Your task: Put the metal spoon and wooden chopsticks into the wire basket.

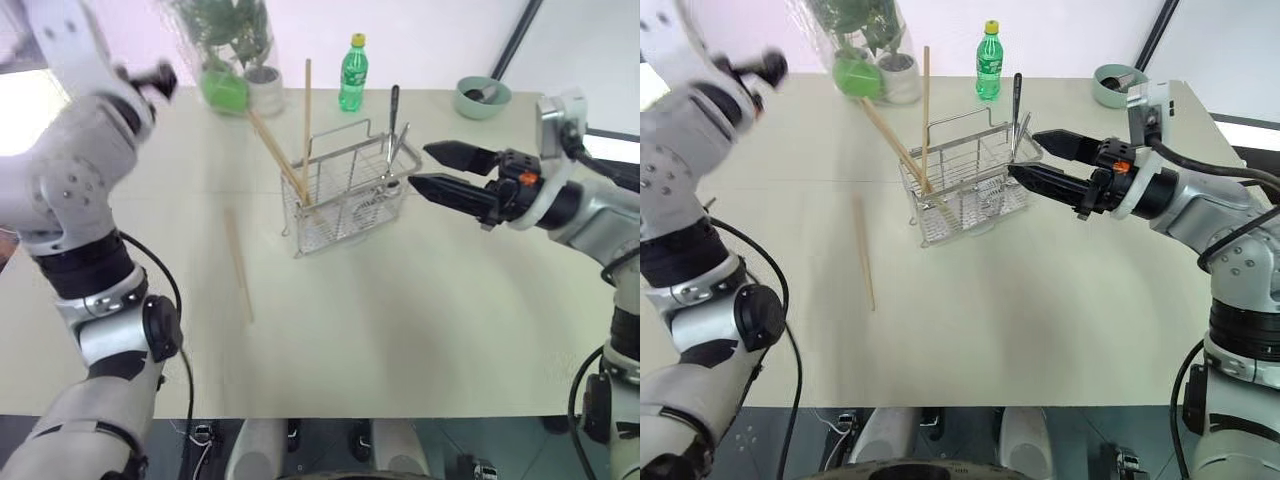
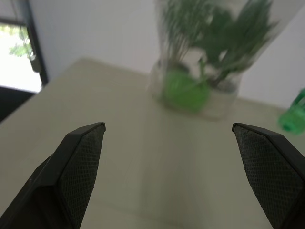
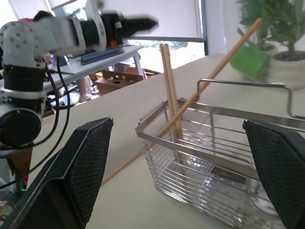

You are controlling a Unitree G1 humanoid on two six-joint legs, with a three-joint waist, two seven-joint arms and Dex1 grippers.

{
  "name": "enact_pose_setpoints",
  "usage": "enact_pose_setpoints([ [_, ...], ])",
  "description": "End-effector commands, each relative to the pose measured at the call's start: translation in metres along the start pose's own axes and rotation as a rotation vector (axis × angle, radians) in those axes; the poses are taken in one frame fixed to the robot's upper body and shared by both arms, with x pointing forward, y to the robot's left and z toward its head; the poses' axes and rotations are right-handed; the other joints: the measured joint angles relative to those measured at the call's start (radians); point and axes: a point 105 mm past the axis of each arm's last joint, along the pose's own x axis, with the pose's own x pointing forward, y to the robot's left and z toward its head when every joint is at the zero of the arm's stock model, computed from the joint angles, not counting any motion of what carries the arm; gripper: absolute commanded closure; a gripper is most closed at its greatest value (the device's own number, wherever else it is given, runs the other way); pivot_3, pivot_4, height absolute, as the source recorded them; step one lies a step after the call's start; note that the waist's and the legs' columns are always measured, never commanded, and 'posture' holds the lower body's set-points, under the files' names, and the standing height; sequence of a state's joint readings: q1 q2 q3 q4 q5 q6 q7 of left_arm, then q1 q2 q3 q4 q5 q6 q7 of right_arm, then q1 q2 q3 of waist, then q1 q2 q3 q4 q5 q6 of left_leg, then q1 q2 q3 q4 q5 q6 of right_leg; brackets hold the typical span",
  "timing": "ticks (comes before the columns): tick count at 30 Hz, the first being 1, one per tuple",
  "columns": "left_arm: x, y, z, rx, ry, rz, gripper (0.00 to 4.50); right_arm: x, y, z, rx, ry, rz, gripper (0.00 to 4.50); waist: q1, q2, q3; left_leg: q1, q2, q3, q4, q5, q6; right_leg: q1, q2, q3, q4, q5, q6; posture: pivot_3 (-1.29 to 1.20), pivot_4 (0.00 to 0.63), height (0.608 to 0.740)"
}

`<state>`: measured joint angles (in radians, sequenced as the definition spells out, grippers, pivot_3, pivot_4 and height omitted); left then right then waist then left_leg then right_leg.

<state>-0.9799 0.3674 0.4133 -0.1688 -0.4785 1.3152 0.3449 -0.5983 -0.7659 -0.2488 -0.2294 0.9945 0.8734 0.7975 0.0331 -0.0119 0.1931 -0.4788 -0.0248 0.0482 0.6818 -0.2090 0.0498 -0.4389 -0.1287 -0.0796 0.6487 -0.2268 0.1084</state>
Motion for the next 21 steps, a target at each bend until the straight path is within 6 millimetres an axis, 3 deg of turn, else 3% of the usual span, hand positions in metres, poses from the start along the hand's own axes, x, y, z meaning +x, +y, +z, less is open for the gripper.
enact_pose_setpoints([
  [1,-0.007,-0.011,-0.022,0.028,0.104,-0.006,0.02,0.003,0.004,0.015,-0.056,-0.036,0.024,0.00,0.011,-0.001,0.001,0.000,0.000,0.000,0.001,-0.001,-0.002,0.000,0.000,0.000,0.000,0.000,0.000,0.00,0.150,0.684],
  [5,-0.010,-0.018,-0.065,0.041,0.282,-0.018,0.02,0.003,0.005,0.015,-0.062,-0.029,0.031,0.00,0.008,-0.001,0.001,-0.001,0.000,0.000,0.000,-0.002,-0.003,0.000,-0.003,0.000,-0.001,0.000,0.000,0.00,0.150,0.684],
  [9,-0.008,-0.013,-0.101,0.037,0.406,0.020,0.02,0.001,0.007,0.014,-0.068,-0.019,0.032,0.00,0.004,-0.001,0.000,0.000,0.000,0.000,-0.001,-0.001,-0.004,-0.002,-0.003,0.000,0.000,0.000,0.000,0.00,0.150,0.684],
  [15,-0.001,-0.015,-0.128,0.066,0.508,0.010,0.02,-0.002,0.011,0.011,-0.074,-0.004,0.034,0.00,0.010,-0.001,0.000,0.000,0.000,0.000,-0.001,-0.001,-0.004,-0.002,-0.004,0.000,0.000,0.000,0.000,0.00,0.150,0.684],
  [21,0.008,-0.032,-0.153,0.093,0.583,-0.069,0.02,-0.003,0.013,0.012,-0.075,-0.010,0.031,0.00,0.009,0.000,0.000,-0.001,0.000,0.000,-0.002,-0.002,-0.004,-0.002,-0.005,0.000,-0.002,0.000,-0.001,0.00,0.150,0.684],
])
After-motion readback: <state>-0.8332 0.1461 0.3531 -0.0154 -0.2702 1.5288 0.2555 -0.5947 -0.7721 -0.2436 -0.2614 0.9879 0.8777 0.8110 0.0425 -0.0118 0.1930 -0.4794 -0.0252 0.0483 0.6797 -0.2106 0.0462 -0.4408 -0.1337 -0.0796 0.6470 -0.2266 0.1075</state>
